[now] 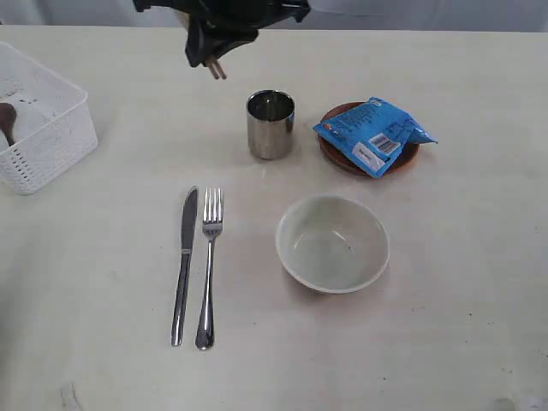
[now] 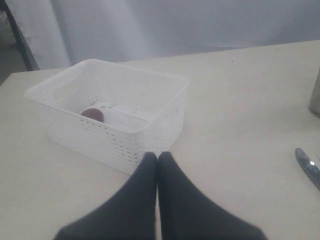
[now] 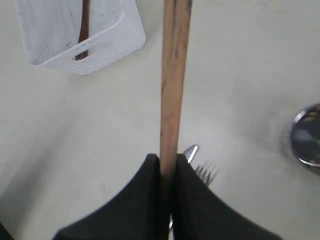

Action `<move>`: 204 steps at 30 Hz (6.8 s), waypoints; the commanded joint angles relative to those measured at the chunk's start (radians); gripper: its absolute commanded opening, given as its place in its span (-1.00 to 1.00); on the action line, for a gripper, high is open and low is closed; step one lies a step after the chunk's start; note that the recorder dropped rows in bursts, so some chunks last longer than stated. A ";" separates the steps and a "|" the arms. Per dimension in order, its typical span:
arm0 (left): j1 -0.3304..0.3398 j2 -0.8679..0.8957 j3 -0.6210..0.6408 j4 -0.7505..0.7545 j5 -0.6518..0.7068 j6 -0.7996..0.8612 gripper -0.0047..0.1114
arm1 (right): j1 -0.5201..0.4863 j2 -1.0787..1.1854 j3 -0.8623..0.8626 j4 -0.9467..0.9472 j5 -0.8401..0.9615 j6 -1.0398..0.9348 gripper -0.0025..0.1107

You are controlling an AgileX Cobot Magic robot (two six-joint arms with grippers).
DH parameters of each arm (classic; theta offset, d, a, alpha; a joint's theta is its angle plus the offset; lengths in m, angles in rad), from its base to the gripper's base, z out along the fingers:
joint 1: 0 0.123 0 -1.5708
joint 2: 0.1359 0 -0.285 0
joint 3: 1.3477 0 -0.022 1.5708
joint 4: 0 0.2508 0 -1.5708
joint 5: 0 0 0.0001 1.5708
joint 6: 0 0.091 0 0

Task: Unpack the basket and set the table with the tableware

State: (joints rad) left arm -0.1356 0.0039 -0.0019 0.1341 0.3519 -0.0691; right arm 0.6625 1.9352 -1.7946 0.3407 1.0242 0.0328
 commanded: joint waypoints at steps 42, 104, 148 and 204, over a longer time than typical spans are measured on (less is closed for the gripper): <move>-0.003 -0.004 0.002 0.000 -0.009 0.001 -0.91 | -0.590 -0.418 1.252 0.211 -0.282 -0.332 -0.96; -0.003 -0.004 0.002 0.000 -0.009 0.001 -0.91 | -0.590 -0.735 0.926 -0.052 -0.188 -0.121 -0.12; -0.003 -0.004 -0.055 -0.729 -0.856 -0.222 -0.92 | -0.429 -1.115 0.926 0.024 -0.198 -0.213 -0.22; 0.205 2.078 -1.345 0.141 0.407 -0.271 -0.12 | -0.429 -1.113 0.926 0.027 -0.180 -0.206 -0.22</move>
State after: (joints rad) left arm 0.0696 2.0628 -1.3439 0.2448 0.7652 -0.3223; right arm 0.2314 0.8252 -0.8638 0.3683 0.8413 -0.1743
